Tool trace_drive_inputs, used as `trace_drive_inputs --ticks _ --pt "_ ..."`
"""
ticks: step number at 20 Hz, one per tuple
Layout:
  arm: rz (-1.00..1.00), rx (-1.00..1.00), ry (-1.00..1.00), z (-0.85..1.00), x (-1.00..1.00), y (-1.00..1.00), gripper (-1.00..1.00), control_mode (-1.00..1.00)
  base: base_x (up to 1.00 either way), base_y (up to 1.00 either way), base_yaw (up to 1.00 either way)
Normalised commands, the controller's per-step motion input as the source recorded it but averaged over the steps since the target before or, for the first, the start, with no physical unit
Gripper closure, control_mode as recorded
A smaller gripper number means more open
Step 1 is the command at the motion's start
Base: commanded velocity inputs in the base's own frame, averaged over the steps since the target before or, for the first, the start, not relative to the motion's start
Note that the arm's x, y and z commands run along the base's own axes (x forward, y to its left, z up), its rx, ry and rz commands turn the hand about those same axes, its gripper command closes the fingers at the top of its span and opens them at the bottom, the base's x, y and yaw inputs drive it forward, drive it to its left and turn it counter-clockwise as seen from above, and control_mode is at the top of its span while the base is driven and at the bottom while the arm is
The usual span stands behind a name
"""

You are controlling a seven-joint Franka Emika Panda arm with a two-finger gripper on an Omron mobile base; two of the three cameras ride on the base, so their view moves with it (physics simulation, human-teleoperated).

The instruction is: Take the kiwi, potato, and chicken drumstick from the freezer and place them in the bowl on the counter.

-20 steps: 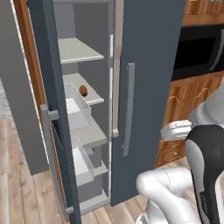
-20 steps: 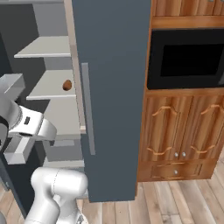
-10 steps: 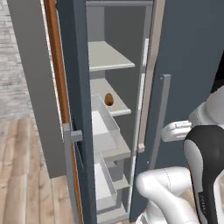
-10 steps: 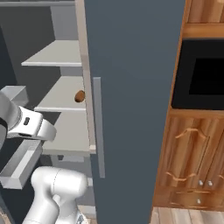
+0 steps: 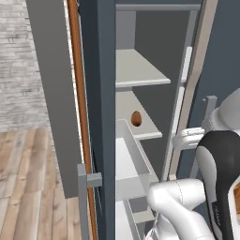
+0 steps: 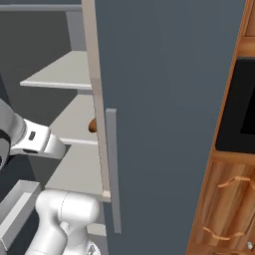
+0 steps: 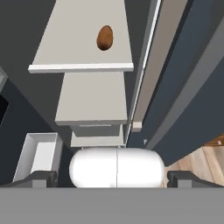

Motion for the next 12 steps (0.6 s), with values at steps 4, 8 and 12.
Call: trace_drive_inputs --ticks 4,8,12 --pt "0.0 0.0 0.0 0.0 0.0 0.0 -1.0 1.0 0.14 0.0 0.0" --pt "0.0 0.0 0.0 0.0 0.0 0.0 -1.0 1.0 0.38 0.14 0.0" --pt "0.0 0.0 0.0 0.0 0.0 0.0 -1.0 1.0 0.34 0.36 0.01"
